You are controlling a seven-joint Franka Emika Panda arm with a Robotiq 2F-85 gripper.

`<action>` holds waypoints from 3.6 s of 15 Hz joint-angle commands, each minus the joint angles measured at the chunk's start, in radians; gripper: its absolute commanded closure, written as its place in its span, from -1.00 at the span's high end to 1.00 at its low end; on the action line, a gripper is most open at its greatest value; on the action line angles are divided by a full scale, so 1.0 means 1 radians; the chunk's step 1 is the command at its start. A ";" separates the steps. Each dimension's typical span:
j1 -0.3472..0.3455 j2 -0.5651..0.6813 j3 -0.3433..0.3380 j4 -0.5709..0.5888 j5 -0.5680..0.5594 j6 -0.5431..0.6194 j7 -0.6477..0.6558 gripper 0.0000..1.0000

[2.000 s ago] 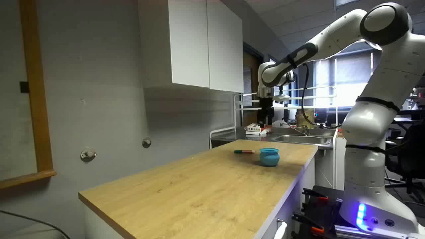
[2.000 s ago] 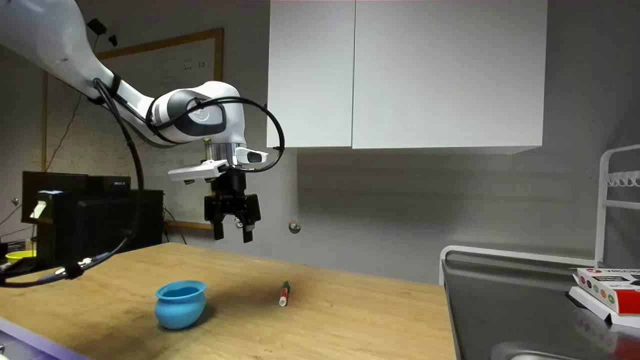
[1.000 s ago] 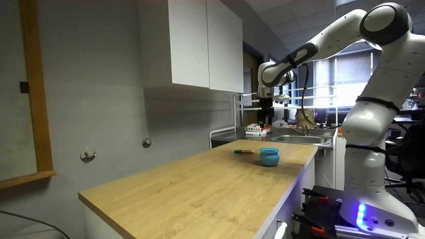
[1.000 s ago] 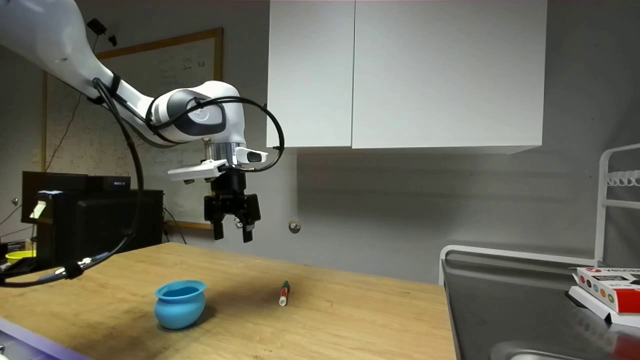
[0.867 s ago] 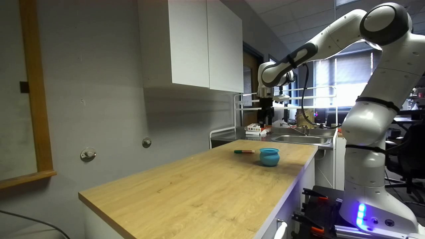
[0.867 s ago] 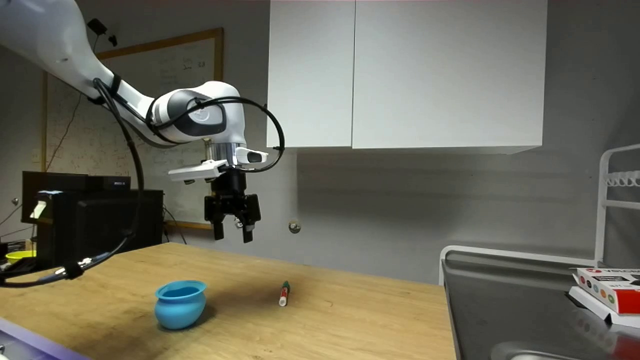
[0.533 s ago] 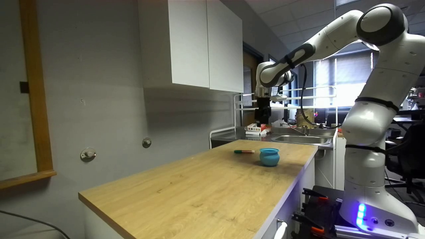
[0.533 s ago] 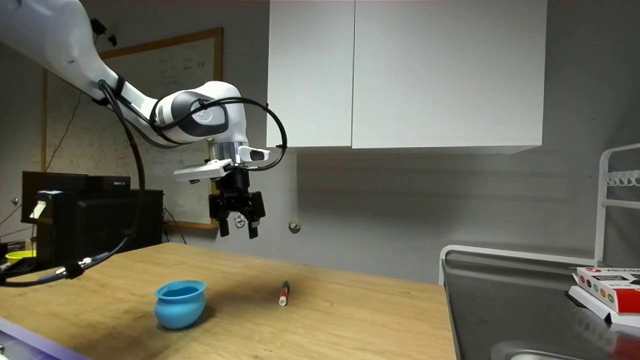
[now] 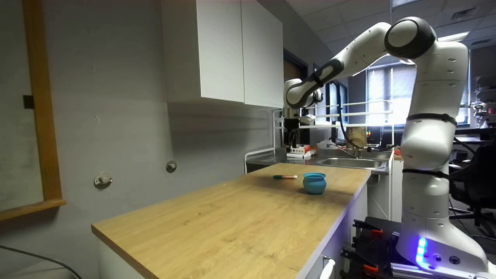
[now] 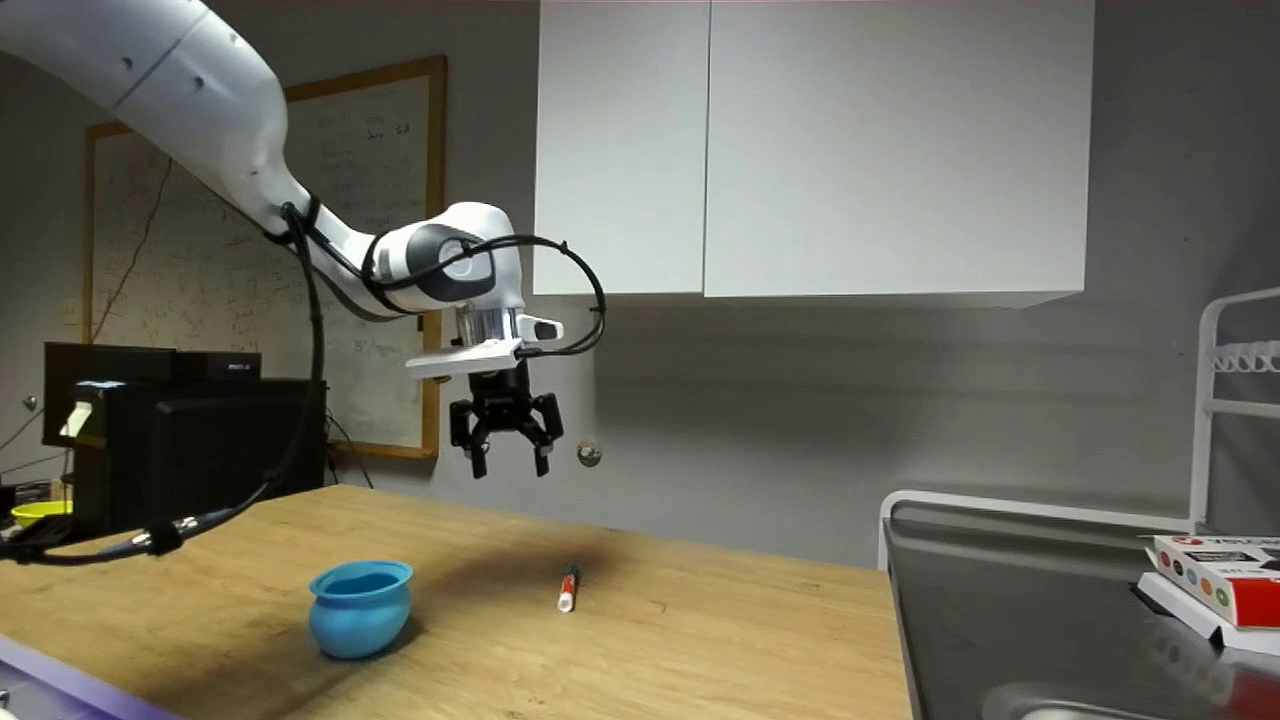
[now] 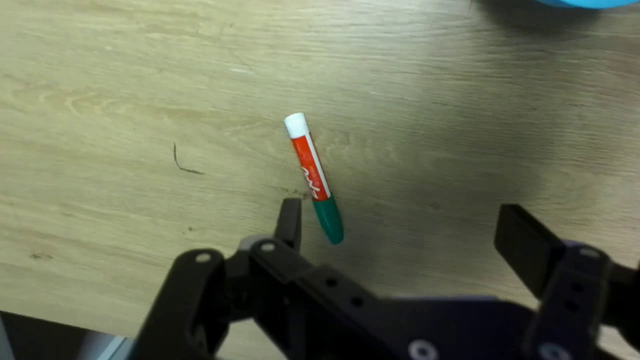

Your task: Put the marker in the blue object

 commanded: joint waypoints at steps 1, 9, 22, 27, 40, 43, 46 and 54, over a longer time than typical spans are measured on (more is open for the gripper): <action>0.002 0.158 -0.010 0.130 0.048 -0.012 -0.178 1.00; -0.075 0.375 0.010 0.263 0.103 -0.011 -0.470 1.00; -0.106 0.553 0.069 0.390 0.077 -0.027 -0.566 1.00; -0.117 0.584 0.074 0.401 0.078 -0.024 -0.571 1.00; -0.114 0.560 0.055 0.392 0.019 -0.018 -0.509 -0.84; -0.095 0.512 0.039 0.373 -0.003 -0.018 -0.364 -0.84; -0.088 0.424 0.039 0.320 0.010 -0.005 -0.201 -0.85; -0.063 0.122 0.029 0.033 0.008 0.087 0.249 -0.85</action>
